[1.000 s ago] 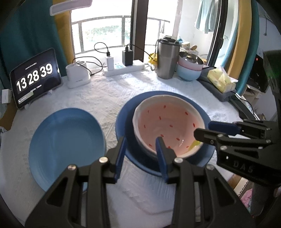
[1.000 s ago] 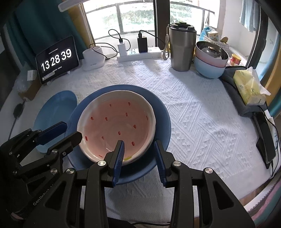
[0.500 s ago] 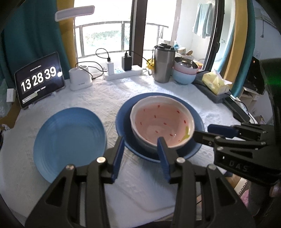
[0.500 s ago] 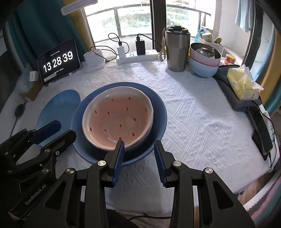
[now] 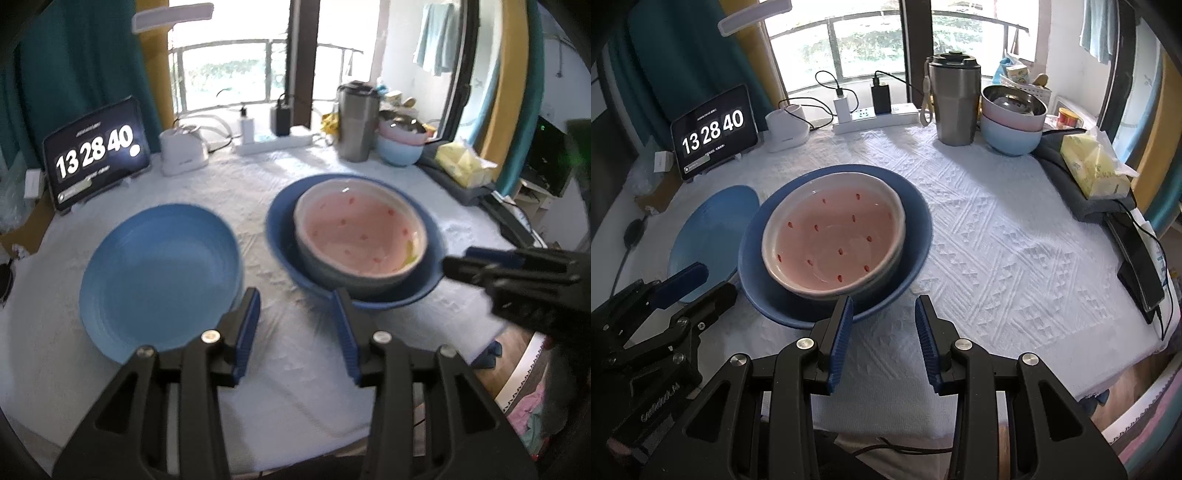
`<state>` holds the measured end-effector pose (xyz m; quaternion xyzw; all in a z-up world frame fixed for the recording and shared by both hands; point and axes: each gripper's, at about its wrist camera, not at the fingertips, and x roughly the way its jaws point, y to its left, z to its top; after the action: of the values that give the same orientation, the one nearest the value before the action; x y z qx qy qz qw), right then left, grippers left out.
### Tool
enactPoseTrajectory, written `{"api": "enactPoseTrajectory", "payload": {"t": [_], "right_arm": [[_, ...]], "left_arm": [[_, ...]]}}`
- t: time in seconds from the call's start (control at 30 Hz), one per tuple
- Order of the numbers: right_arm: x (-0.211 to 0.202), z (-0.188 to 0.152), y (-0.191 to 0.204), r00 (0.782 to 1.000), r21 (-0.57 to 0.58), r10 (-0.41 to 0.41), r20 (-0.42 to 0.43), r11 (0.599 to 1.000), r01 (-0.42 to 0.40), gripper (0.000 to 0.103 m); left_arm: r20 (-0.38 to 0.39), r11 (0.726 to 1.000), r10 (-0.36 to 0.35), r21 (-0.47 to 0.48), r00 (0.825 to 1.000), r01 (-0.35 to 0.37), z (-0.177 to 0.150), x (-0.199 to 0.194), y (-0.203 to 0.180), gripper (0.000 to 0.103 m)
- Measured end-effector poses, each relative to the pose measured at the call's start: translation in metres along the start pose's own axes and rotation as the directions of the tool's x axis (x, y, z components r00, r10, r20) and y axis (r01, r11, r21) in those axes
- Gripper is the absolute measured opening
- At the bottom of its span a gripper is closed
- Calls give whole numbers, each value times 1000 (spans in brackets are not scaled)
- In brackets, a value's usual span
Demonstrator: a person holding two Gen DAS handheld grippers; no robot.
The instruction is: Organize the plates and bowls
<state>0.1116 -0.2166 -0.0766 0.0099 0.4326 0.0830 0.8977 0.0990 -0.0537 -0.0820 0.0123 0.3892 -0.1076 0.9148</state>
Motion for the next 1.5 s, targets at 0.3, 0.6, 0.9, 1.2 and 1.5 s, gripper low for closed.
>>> {"api": "enactPoseTrajectory", "payload": {"t": [0.3, 0.6, 0.9, 1.2, 1.5], "right_arm": [[0, 0, -37, 995, 75, -36, 89, 997, 29, 37], [18, 9, -58, 998, 131, 7, 70, 991, -16, 37], [25, 21, -69, 993, 183, 77, 84, 979, -91, 37], [40, 30, -61, 990, 162, 135, 43, 977, -140, 37], [55, 31, -52, 998, 150, 66, 13, 986, -68, 42]], "left_arm": [[29, 995, 62, -86, 998, -59, 6, 9, 30, 42], [43, 992, 80, -97, 996, -75, 27, 23, 36, 42], [18, 994, 63, -87, 998, -61, 39, 40, 34, 42], [-38, 998, 60, -15, 997, -60, 41, 60, 20, 42], [-15, 992, 120, 48, 993, -119, 40, 72, 8, 42]]}}
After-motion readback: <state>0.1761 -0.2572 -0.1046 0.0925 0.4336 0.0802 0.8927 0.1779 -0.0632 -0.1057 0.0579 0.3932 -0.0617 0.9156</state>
